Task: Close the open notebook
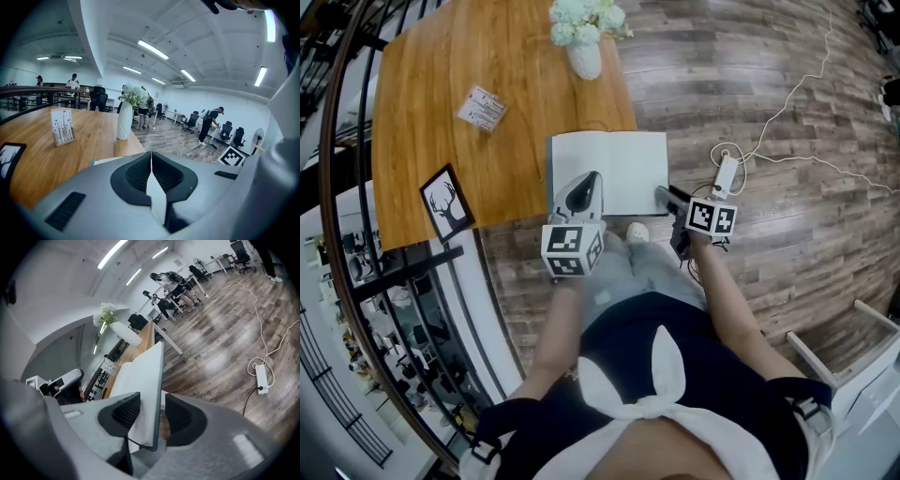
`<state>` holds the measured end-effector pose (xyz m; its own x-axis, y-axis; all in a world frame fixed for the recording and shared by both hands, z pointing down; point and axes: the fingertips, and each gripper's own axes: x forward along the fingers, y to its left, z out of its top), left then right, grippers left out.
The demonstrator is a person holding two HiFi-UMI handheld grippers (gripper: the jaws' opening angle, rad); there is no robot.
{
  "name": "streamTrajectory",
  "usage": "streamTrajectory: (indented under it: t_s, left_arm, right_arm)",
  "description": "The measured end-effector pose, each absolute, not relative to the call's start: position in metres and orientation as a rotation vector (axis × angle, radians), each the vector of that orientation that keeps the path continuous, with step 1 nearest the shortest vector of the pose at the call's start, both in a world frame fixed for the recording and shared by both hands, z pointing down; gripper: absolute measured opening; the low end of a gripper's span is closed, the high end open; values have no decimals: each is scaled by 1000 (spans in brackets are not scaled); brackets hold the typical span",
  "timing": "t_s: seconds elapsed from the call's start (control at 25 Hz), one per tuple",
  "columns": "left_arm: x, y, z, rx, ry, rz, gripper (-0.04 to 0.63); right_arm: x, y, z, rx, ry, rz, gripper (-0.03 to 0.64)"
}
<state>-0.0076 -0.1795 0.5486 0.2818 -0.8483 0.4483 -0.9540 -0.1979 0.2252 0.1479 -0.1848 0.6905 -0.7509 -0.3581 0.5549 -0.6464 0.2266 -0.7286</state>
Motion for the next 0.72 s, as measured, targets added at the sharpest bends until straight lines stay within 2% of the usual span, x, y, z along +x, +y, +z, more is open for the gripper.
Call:
streamTrajectory:
  t_s: [0.16,0.72]
  left_arm:
    - [-7,-180,551,2097,-1612,317,23]
    - [-30,-184,549,2116,-1578,351,23]
  right_arm:
    - [146,-184,688,922,-2247,1548,132]
    - [150,-186,675,1003,-2246,1444,83]
